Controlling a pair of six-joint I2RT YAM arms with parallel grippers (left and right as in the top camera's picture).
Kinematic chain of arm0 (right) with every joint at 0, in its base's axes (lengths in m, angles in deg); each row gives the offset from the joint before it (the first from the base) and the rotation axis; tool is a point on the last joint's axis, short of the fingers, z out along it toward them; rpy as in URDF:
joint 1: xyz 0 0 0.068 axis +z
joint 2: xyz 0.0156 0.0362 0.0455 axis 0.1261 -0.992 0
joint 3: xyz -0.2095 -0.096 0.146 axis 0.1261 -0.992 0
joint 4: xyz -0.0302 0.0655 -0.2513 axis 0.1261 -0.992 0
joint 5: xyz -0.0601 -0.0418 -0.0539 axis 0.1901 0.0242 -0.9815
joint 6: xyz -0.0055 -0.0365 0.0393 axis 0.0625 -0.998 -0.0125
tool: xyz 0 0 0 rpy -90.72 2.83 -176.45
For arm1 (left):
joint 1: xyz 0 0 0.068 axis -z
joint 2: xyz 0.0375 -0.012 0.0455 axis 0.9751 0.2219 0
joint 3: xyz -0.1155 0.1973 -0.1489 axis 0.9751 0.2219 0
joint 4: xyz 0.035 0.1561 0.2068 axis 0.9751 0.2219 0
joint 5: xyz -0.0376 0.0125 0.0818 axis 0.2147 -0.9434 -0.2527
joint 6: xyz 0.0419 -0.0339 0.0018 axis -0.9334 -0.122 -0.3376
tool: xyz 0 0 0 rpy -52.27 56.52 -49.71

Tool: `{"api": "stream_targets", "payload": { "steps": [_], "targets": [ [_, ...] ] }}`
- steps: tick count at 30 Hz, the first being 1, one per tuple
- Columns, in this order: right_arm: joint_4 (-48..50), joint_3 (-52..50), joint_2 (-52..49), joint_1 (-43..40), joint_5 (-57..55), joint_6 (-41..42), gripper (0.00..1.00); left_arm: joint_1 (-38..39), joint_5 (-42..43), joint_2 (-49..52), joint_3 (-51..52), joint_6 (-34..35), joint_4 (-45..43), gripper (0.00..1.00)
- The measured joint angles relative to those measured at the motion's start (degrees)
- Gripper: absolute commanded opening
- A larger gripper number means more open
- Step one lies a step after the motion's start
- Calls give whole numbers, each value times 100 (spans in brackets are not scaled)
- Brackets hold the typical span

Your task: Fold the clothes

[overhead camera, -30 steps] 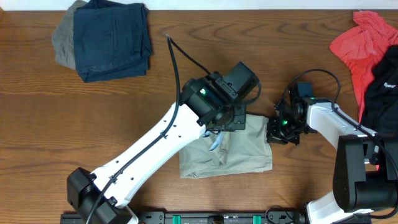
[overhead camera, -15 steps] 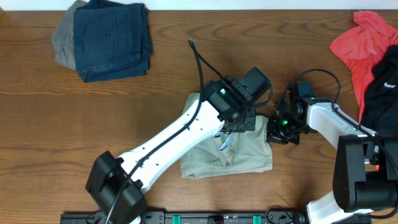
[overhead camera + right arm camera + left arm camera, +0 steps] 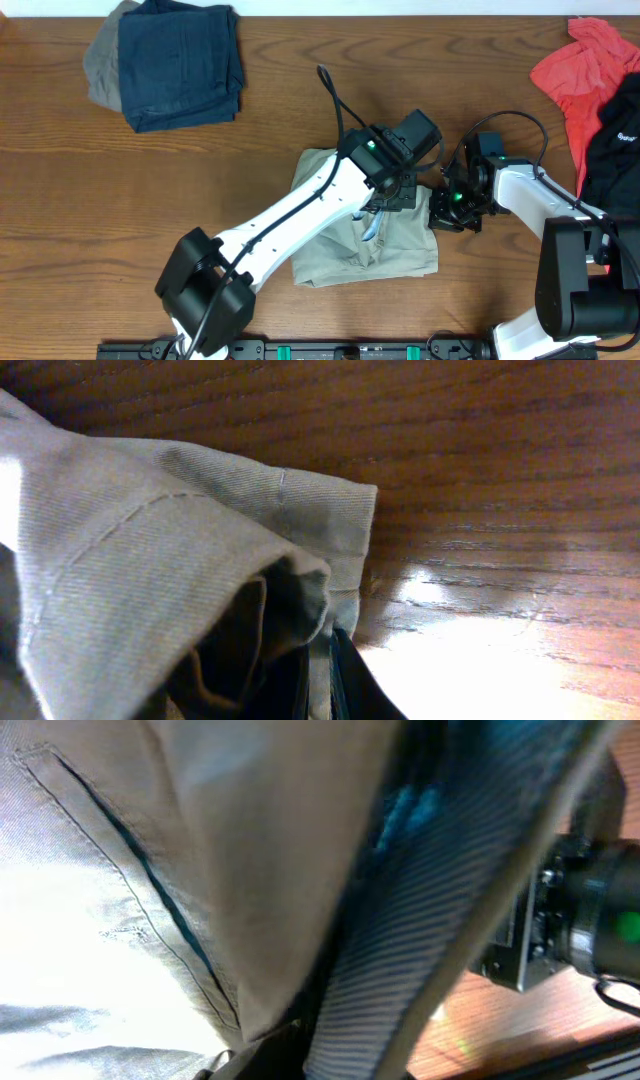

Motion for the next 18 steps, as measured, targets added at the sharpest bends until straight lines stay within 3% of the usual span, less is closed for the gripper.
{"api": "stream_targets", "payload": {
  "steps": [9,14,18],
  "targets": [
    [-37,0,0,0,2,-7,9,0,144,243,0,-2,-177,13],
    [-74,0,0,-2,4,-22,8,0,243,275,2,33,-295,55],
    [-352,11,0,-105,11,-114,4,0,284,275,2,37,-297,59]
  ]
}}
